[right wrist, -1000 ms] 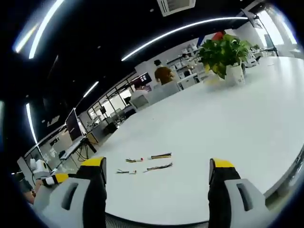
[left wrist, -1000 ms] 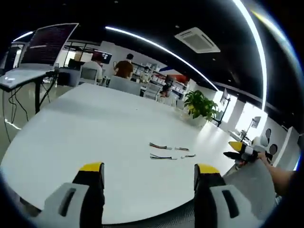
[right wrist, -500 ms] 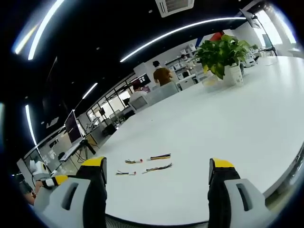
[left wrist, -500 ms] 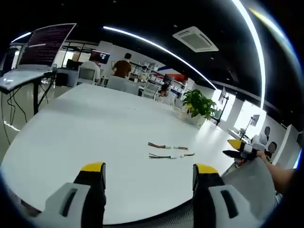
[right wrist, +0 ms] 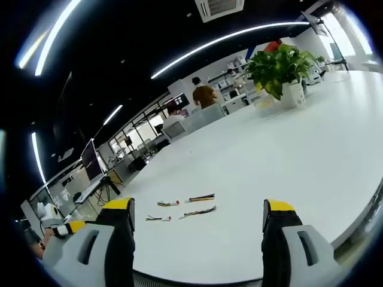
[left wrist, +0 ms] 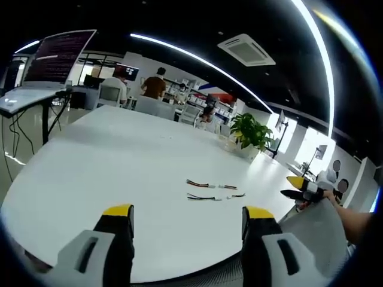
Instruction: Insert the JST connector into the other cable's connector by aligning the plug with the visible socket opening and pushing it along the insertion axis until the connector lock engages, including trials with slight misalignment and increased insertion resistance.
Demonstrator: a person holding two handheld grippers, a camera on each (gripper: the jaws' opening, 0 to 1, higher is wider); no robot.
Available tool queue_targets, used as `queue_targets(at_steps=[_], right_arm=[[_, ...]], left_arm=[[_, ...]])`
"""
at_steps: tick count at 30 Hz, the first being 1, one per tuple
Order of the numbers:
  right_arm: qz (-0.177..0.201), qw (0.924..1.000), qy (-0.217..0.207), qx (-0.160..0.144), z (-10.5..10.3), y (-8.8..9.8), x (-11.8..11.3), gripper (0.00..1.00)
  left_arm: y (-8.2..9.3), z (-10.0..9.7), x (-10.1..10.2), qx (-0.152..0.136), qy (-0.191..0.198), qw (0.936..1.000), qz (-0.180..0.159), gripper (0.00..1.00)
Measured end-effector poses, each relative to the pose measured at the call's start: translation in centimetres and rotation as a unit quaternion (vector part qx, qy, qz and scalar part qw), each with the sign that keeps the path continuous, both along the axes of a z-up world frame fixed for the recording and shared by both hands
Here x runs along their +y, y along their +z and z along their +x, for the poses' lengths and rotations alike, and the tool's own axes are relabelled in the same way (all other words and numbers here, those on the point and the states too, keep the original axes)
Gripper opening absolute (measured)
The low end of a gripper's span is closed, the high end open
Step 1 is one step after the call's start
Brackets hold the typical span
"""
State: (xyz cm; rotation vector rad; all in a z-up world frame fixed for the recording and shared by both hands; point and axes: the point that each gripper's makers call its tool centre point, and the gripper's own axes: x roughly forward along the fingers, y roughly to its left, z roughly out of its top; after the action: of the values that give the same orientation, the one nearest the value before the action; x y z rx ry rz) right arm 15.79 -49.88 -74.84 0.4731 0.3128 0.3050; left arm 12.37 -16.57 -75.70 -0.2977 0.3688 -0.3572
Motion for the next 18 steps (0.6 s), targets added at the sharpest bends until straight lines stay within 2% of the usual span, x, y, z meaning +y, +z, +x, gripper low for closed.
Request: queue_targets(at_steps=[18], right_arm=[[0.001,1.0,0.003,-0.004,0.02,0.13,0.07,0.87]], left_arm=[[0.01,-0.03,-0.02,0.0,0.0,1.0,-0.002,0.69]])
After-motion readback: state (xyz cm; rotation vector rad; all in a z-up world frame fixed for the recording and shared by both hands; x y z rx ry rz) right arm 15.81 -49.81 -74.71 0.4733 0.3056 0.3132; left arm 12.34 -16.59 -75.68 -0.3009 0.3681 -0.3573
